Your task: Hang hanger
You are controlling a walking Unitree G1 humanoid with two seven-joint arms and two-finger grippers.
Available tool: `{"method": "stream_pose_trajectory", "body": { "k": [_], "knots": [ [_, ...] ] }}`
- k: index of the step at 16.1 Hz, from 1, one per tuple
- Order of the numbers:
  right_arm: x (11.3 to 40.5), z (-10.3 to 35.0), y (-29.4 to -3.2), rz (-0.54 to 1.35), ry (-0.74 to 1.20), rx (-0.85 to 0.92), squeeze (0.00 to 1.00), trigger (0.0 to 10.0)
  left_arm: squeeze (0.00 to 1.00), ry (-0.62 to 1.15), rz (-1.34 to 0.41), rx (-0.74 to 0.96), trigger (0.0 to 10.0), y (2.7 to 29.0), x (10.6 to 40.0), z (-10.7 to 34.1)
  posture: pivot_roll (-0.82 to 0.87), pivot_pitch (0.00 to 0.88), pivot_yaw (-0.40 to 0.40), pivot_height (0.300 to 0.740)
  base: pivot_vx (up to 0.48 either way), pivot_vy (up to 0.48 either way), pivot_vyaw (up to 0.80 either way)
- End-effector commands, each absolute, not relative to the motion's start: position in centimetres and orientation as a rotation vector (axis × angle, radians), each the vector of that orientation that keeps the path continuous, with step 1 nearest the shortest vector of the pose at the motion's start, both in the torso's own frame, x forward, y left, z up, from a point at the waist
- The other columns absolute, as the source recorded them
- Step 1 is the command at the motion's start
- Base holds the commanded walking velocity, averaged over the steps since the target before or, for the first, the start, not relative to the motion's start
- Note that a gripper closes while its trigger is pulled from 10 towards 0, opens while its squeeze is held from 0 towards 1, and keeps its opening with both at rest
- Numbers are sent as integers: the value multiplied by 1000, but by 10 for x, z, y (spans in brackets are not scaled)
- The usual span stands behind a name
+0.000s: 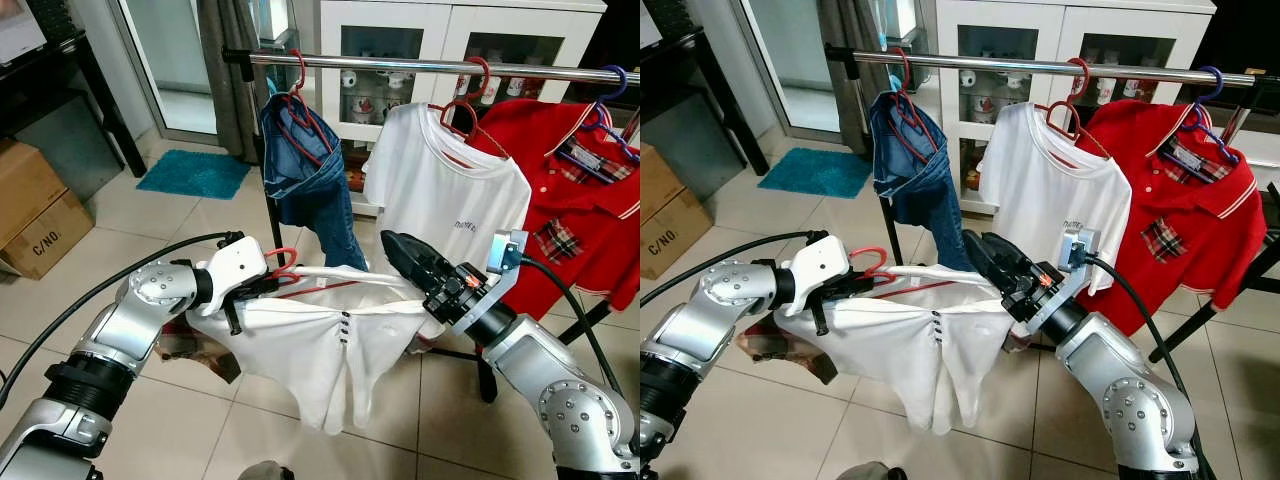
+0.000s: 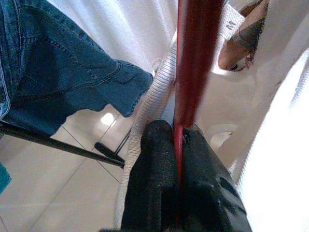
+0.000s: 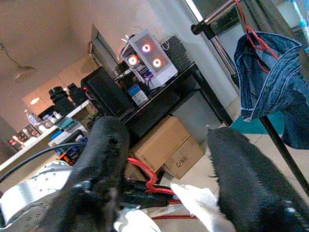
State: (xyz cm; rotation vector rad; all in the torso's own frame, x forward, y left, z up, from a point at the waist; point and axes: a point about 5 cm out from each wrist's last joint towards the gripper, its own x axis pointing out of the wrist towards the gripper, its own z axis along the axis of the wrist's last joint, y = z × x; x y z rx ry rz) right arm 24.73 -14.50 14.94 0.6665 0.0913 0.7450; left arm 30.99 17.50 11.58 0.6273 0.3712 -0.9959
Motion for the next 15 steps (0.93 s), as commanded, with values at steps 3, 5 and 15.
{"method": "stream_pose_trajectory", "body": {
  "k": [3,5,15],
  "knots": [
    [249,155,-150,738,44,665,1000,10000,0,396,-965,643,0,184,311,117,-81,0,69,740,0,0,0],
    [250,156,-151,724,27,657,1000,10000,0,400,-968,645,0,184,311,116,-81,0,69,740,0,0,0],
    [254,174,-160,721,-82,753,1000,10000,0,433,-965,661,0,186,309,109,-81,0,70,740,0,0,0]
  ]
}}
